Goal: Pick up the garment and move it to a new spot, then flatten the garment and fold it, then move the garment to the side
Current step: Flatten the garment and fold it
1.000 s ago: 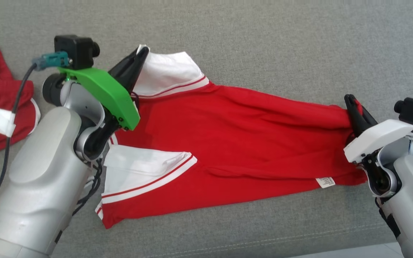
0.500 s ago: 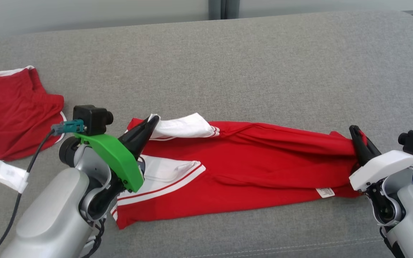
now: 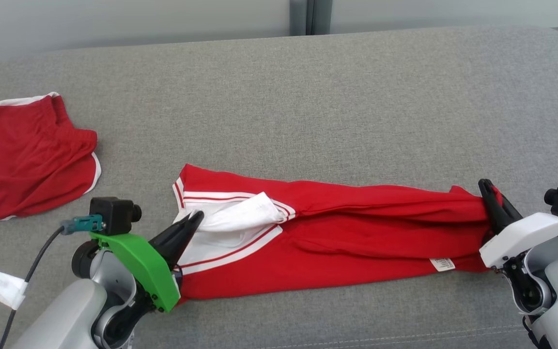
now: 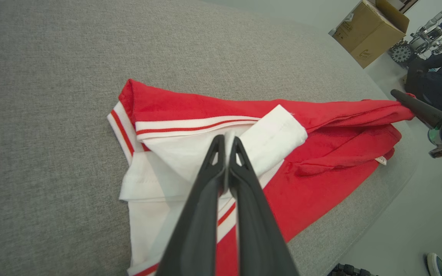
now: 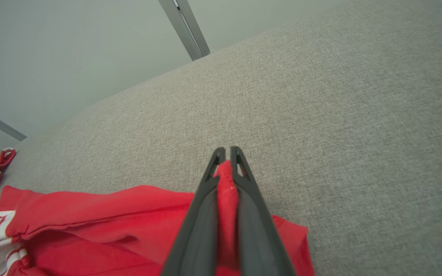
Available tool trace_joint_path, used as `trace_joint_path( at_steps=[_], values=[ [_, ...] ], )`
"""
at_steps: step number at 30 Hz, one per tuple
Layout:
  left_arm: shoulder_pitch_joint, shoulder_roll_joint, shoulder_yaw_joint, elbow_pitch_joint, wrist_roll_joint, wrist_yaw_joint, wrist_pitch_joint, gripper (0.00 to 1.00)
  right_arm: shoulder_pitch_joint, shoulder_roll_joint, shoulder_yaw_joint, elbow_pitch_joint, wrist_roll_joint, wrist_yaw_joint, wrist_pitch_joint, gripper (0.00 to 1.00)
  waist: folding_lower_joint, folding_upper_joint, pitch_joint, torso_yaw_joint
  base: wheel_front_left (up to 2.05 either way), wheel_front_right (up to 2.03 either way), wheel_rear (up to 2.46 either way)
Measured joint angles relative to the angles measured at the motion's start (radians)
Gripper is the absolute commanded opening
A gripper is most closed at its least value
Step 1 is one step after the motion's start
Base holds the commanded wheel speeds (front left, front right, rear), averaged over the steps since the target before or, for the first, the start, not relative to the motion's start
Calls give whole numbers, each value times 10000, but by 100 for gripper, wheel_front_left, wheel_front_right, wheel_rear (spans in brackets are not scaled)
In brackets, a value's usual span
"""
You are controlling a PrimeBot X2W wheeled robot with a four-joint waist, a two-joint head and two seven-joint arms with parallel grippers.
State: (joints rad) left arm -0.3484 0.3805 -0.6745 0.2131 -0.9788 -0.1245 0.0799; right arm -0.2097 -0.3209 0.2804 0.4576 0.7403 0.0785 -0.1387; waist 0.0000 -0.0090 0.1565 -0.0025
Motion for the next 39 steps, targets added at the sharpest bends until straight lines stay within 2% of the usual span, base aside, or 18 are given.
trace_joint_path(
  at_steps=[7,22,29,39],
  values=[
    [310,194,13,-385,-36,2,75,0,-196,-171,-54,-12,-67,6,-17,0,0,0,122,-42,0,0,0],
    [432,481,-82,-1221,-36,17,301,0,-1982,-219,-40,111,-476,6,-232,0,0,0,716,167,0,0,0],
    [458,456,-150,-1248,-23,17,337,0,-1712,-255,-17,686,-550,59,-520,0,0,0,807,411,0,0,0],
    [891,487,-142,-1248,-38,31,339,0,-616,-194,98,1191,-546,182,-813,0,0,0,648,261,0,0,0]
  ],
)
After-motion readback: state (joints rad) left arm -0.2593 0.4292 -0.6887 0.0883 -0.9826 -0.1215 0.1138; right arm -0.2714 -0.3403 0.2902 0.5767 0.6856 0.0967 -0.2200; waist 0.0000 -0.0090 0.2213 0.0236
